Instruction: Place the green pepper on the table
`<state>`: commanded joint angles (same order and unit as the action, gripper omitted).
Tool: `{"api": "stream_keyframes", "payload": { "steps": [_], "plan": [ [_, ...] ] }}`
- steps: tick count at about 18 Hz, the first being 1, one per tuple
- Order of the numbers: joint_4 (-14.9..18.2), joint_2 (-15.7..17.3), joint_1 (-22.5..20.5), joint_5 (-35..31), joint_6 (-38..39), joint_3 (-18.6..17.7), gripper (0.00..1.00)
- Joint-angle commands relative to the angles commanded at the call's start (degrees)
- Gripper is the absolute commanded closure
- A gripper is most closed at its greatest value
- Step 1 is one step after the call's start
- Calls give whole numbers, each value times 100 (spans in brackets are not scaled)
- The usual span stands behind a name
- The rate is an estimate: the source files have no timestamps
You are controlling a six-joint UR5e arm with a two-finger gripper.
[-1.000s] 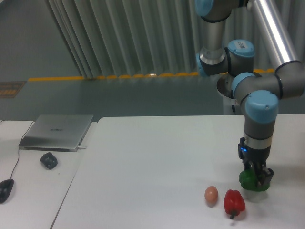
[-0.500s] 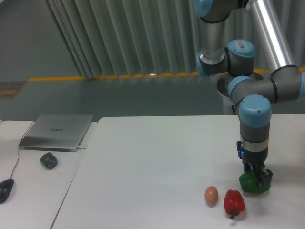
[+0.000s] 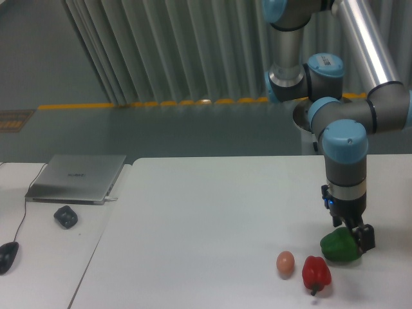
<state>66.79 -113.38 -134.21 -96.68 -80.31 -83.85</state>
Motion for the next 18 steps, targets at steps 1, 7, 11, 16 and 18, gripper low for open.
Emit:
{"api": "stream_keyframes", "payload": {
  "steps": [1, 7, 11, 16, 18],
  "plan": [
    [79, 52, -18, 0, -246, 0, 0],
    [246, 299, -272, 17, -661, 0, 0],
    [379, 457, -535, 9, -1398, -26, 0],
    [431, 475, -791, 228, -1724, -70, 0],
    [431, 510, -879, 290, -1944, -131, 0]
  ]
}}
